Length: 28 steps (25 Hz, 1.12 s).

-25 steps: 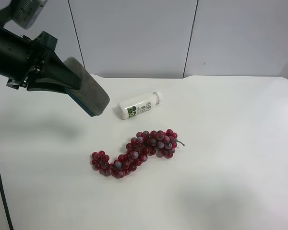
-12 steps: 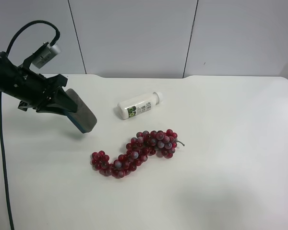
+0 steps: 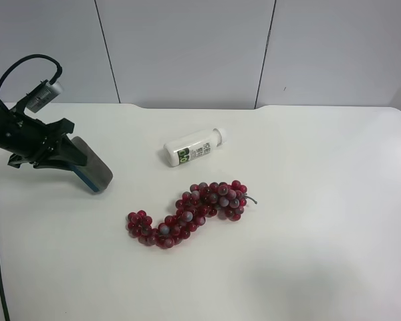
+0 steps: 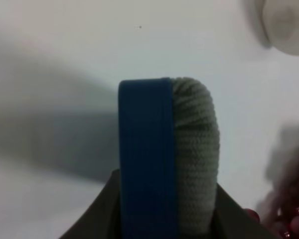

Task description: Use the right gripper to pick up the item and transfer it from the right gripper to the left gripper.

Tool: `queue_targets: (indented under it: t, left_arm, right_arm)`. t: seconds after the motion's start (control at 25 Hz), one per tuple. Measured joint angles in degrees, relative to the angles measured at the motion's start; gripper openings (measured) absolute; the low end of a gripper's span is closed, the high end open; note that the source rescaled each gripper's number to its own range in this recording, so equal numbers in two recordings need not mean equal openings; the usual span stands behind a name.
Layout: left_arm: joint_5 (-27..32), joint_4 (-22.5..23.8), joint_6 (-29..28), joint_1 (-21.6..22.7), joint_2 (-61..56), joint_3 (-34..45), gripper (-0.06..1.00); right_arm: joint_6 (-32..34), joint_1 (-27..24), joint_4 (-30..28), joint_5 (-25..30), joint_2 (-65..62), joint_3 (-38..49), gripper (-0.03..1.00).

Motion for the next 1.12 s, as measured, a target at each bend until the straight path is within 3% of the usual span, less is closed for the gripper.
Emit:
queue_targets:
  t: [0.2,0.24,0.4,0.44,0.48,0.6,0.84,1.12]
  left_arm:
    - [-0.85,0.48,0.97,0.01,0.00,0.00,0.01]
    - [-0.79,0.48,1.07,0.01,0.00,0.00,0.09]
    - [-2.39,0.49,0.61,0.01,0.00,0.00,0.75]
    - [-3.28,0.49,0.48,0.01,0.00,0.00,0.87]
    - [-3.90,0.42,0.46,0.01,0.00,0.00,0.93]
    - [-5.30,-0.32,0.41,0.01,-0.25,-0.02,0.99]
    - [-5.61,-0.32,0.41,0.01,-5.94,-2.93,0.99]
    - [0.03,2.74,0.15,0.01,-19.06,-4.18,0.99]
  right_arm:
    - [0.00,0.00,0.00,0.00,0.00,0.00,0.99]
    - [0.00,0.00,0.00,0.00,0.00,0.00,0.99]
    - [0.00,0.00,0.00,0.00,0.00,0.00,0.99]
    - [0.00,0.00,0.00,0.00,0.00,0.00,0.99]
    - [0.00,0.00,0.00,0.00,0.00,0.00,0.99]
    - [0.00,0.00,0.00,0.00,0.00,0.00,0.99]
    - [0.00,0.00,0.00,0.00,0.00,0.00,0.99]
    - [0.00,0.00,0.00,0.00,0.00,0.00,0.99]
